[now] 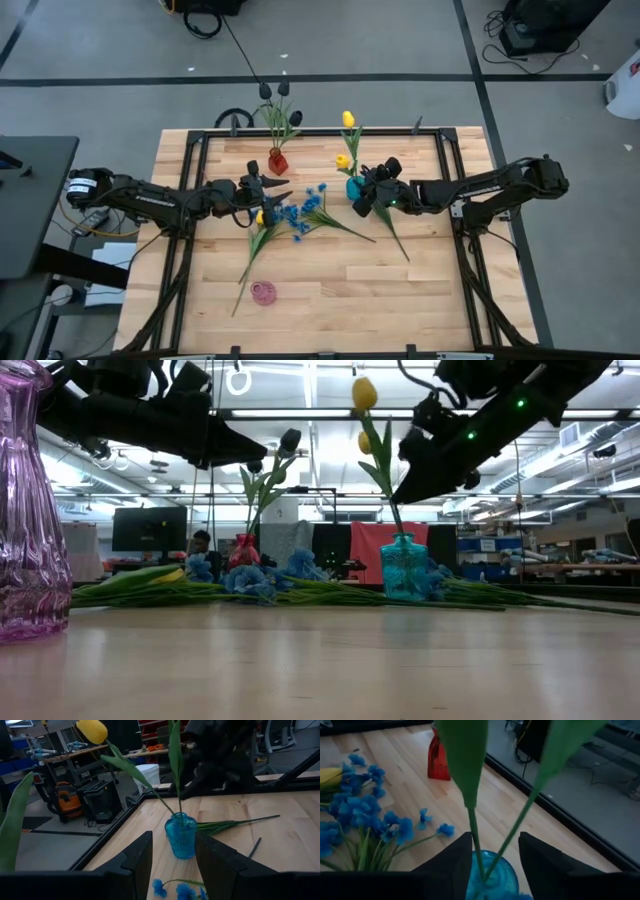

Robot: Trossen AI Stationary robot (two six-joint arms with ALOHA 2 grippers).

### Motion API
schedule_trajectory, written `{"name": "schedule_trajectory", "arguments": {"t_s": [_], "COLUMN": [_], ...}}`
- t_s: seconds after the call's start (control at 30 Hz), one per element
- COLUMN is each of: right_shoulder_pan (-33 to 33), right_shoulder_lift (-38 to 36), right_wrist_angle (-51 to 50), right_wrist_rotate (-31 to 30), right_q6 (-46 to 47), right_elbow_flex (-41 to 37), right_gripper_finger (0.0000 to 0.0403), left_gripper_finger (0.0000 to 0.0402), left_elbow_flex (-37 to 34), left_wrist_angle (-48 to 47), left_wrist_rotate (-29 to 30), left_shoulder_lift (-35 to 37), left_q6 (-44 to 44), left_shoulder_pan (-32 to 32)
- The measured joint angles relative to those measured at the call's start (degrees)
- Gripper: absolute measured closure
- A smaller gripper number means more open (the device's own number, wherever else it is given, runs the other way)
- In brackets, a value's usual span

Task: Sort flowers into vase by color
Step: Put the yellow tulip into the blue vase

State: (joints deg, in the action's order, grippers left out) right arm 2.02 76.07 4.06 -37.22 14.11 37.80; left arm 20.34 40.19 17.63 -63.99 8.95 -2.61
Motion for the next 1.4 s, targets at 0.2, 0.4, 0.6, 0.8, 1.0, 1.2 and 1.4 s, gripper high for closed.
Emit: {"name": "schedule_trajectory", "arguments": {"t_s": [0.2,0.4,0.6,0.8,1.0,1.2,1.4], "right_shoulder_pan": [0.00,-0.39,-0.55,-0.78,-1.53,-2.02,-2.18], "right_shoulder_lift": [-6.77,-12.52,-16.51,-16.99,-15.63,-15.63,-15.59], "right_wrist_angle": [-7.84,-15.34,-20.47,-21.30,-14.35,3.51,18.65], "right_wrist_rotate": [2.54,3.99,10.24,18.31,17.38,21.73,21.93], "right_q6": [4.35,9.40,13.10,12.99,9.06,5.20,1.06], "right_elbow_flex": [0.02,0.02,0.04,0.07,-4.72,-13.21,-19.75], "right_gripper_finger": [0.0201,0.0185,0.0184,0.0185,0.0185,0.0185,0.0185], "left_gripper_finger": [0.0249,0.0249,0.0249,0.0249,0.0249,0.0249,0.0249], "left_elbow_flex": [-0.02,-0.02,-0.02,-0.02,-0.02,2.37,9.26], "left_wrist_angle": [-0.14,-3.28,-9.94,-21.57,-31.24,-34.00,-49.04], "left_wrist_rotate": [0.91,0.96,0.96,0.96,1.22,-3.40,-3.91], "left_shoulder_lift": [0.42,4.31,11.76,17.79,20.82,22.12,21.43], "left_q6": [0.49,0.65,-0.40,-6.36,-16.87,-21.46,-25.74], "left_shoulder_pan": [0.00,0.37,2.71,5.70,6.75,6.93,6.91]}}
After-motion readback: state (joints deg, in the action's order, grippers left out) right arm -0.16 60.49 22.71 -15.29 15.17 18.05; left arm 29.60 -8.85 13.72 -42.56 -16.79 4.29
